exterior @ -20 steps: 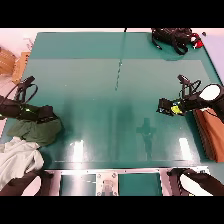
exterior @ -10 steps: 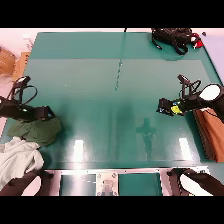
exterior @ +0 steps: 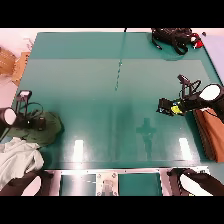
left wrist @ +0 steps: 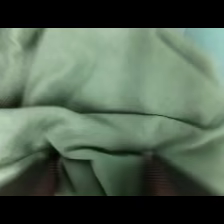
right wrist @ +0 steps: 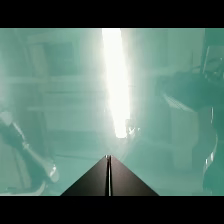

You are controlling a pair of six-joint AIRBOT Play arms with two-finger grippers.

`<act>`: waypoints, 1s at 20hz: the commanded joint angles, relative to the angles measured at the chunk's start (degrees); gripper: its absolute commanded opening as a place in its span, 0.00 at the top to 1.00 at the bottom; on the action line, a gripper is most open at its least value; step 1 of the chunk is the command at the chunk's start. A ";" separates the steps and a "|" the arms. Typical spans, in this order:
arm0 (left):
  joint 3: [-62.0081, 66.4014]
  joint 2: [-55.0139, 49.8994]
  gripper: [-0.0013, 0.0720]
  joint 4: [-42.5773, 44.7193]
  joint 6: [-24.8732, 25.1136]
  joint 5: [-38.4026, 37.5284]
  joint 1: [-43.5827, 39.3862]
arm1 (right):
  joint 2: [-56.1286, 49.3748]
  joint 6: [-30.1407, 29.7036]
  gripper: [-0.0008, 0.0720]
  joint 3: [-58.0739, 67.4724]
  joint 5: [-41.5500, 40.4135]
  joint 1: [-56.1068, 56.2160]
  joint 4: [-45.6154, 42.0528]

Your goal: Fold the shirts.

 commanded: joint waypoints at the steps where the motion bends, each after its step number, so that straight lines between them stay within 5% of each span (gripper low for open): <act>1: -2.89 -0.04 0.94 0.85 -0.17 1.27 0.04 | 0.04 0.00 0.97 -0.02 0.02 0.07 0.00; 4: 4.52 -0.04 0.95 -5.35 1.62 -1.84 0.02 | 0.04 0.02 0.96 -0.02 0.00 0.07 0.00; 7: 18.78 -0.04 0.95 -20.09 9.27 -7.19 -0.68 | 0.04 0.02 0.96 -0.02 -1.07 0.07 0.00; 10: 30.53 -0.04 0.95 -25.29 10.36 -8.15 -8.94 | 0.02 0.02 0.96 -0.02 -1.51 0.07 0.02; 18: 34.56 -10.71 0.95 -28.72 9.55 7.76 -39.32 | 0.02 0.04 0.92 0.37 -1.97 0.00 4.96; 19: 34.56 -14.12 0.86 -29.88 9.35 9.42 -41.83 | 0.02 0.07 0.69 0.48 -2.43 0.00 4.96; 20: 34.86 -17.14 0.21 -31.08 9.20 9.73 -43.25 | 0.02 0.33 0.46 0.59 -2.86 -0.26 4.96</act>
